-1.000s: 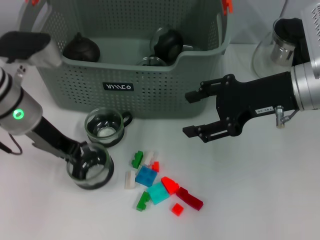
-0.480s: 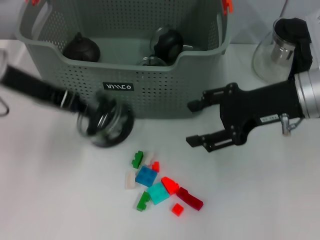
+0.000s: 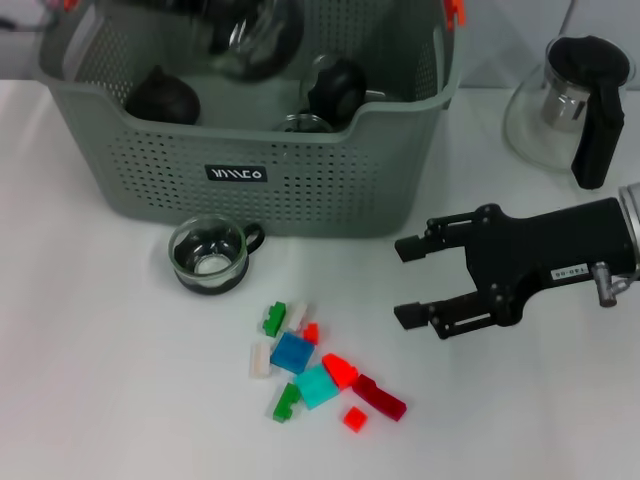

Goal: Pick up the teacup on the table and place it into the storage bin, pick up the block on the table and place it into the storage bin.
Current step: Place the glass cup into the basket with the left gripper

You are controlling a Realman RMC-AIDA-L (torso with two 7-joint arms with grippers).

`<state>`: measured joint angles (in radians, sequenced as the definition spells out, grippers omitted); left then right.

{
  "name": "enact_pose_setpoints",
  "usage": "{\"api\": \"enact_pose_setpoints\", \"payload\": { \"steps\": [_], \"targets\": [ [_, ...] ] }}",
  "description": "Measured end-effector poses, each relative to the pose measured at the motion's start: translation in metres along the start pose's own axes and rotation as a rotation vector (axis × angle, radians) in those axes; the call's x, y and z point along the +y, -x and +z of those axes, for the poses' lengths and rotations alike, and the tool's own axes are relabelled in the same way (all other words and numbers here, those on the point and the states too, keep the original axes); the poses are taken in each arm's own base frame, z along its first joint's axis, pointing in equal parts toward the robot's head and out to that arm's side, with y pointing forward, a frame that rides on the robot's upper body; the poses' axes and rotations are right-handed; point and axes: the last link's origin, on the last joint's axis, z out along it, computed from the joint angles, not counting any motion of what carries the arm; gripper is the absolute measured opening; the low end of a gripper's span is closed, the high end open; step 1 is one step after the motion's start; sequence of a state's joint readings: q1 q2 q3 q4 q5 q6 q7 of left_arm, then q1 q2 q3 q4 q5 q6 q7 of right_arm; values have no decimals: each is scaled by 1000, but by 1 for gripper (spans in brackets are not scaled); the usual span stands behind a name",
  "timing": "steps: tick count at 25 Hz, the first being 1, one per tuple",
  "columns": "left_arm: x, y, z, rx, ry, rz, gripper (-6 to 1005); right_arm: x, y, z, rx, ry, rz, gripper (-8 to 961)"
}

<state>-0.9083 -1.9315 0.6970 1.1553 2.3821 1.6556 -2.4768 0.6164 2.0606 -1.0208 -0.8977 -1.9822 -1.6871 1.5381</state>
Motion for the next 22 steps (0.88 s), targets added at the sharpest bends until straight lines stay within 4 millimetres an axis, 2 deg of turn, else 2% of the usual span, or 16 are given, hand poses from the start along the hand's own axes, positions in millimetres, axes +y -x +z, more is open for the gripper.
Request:
{"api": "enact_pose_setpoints", "payload": {
  "steps": [5, 7, 14, 22],
  "targets": [
    [-27, -21, 43, 13, -152, 42, 56, 2, 0, 3, -7, 10, 22, 807],
    [-32, -24, 57, 12, -211, 74, 55, 1, 1, 4, -8, 8, 27, 807],
    [-30, -14, 99, -15, -341, 175, 51, -1, 4, 5, -7, 5, 39, 806],
    [-24, -2, 125, -29, -380, 214, 50, -2, 4, 7, -8, -1, 42, 806]
  ]
}}
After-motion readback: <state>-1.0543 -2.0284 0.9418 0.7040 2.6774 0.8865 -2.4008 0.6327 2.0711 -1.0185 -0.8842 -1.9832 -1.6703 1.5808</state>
